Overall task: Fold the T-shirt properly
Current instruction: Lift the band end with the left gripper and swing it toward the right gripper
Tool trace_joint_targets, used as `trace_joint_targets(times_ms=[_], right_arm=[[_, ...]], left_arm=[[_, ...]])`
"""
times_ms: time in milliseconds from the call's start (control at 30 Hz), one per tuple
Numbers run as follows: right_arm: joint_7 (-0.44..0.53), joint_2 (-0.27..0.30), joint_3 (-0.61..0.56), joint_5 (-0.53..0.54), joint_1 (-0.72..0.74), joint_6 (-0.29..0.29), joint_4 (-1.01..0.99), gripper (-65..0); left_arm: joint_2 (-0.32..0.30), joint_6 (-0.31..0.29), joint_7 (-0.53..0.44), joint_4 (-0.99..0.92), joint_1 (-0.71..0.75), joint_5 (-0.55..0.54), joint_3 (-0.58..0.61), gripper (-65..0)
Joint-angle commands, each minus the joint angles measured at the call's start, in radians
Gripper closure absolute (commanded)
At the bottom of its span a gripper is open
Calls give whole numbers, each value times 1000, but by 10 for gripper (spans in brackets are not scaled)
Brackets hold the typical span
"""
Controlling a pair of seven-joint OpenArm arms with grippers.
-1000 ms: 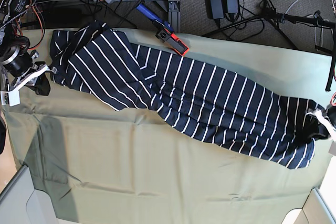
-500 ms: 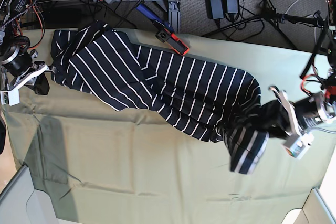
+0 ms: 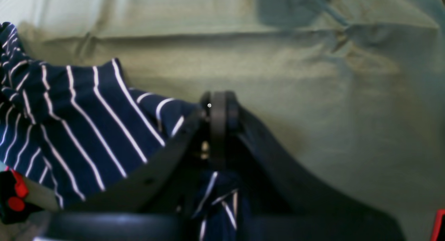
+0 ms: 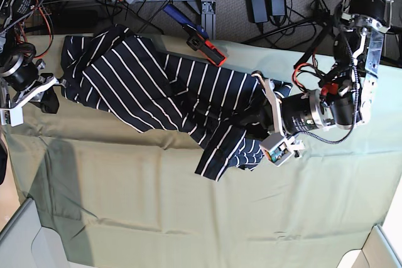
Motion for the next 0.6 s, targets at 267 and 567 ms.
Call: trace_joint_targets(times_ms=[267,567], right_arm=[[24,16,9,16,8,71,14,0],[27,16,9,16,8,71,14,-81]], left_arm=[[66,-12,-25,-97,-19,-46,-6,-254],[131,-12,6,-92,-19,-144,-5,-324]])
